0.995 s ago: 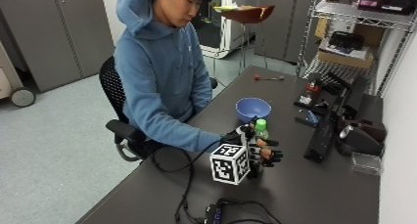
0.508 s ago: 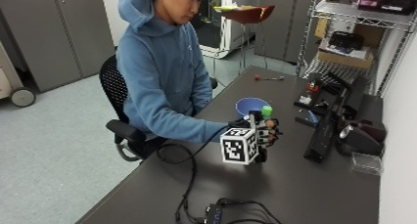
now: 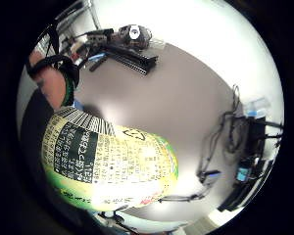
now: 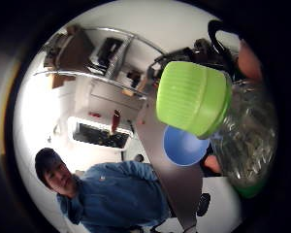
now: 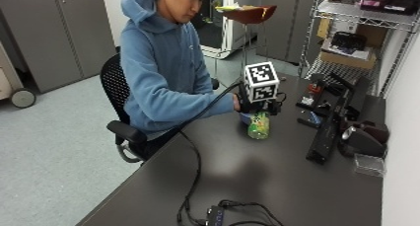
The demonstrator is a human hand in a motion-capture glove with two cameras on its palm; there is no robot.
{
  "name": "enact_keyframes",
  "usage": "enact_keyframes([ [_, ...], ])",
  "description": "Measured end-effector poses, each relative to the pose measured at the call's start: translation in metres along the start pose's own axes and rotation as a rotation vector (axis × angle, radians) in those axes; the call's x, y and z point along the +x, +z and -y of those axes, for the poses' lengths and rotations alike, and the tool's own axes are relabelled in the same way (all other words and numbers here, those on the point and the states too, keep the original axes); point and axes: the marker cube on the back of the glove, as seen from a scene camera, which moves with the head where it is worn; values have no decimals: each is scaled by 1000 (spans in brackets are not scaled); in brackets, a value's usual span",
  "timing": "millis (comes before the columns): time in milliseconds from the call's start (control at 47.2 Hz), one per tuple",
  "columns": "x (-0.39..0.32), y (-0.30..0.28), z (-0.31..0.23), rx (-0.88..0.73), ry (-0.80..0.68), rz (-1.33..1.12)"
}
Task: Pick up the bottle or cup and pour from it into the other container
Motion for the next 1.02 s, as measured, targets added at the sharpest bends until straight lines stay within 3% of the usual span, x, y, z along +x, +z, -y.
enact_keyframes([
  [614, -92, 48, 24, -420, -206, -1022],
  [1017, -111, 66, 28, -454, -208, -1090],
])
